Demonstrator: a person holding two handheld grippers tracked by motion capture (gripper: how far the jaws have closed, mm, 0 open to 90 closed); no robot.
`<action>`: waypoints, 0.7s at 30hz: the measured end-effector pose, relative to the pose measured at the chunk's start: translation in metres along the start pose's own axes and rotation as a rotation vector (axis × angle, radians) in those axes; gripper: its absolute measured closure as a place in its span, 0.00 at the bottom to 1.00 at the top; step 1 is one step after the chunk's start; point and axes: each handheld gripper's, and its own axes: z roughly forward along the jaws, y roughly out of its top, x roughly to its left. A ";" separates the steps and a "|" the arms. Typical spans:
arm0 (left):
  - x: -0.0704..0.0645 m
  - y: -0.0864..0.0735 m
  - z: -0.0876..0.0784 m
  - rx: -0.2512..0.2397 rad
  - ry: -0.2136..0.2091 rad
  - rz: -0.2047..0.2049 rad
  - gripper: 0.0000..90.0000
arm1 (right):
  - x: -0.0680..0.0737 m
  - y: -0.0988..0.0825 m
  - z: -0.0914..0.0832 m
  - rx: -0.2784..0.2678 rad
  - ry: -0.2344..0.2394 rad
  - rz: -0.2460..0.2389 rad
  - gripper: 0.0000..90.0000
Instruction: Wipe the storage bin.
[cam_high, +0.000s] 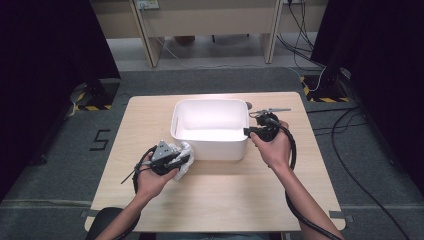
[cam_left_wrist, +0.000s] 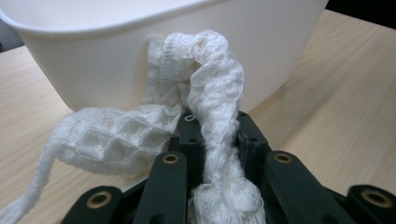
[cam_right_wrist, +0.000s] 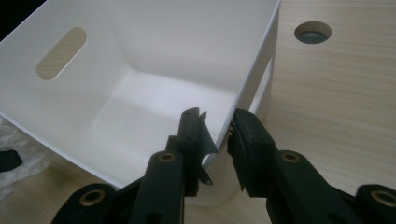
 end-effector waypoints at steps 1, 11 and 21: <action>0.000 0.001 -0.001 0.000 0.001 0.001 0.85 | 0.000 0.000 0.000 0.001 0.000 0.001 0.82; -0.002 0.005 0.000 0.000 0.002 0.013 0.85 | 0.000 0.000 0.000 0.002 0.001 0.005 0.82; -0.007 0.010 0.004 -0.002 -0.013 0.029 0.85 | 0.000 0.000 0.000 -0.001 0.002 0.002 0.82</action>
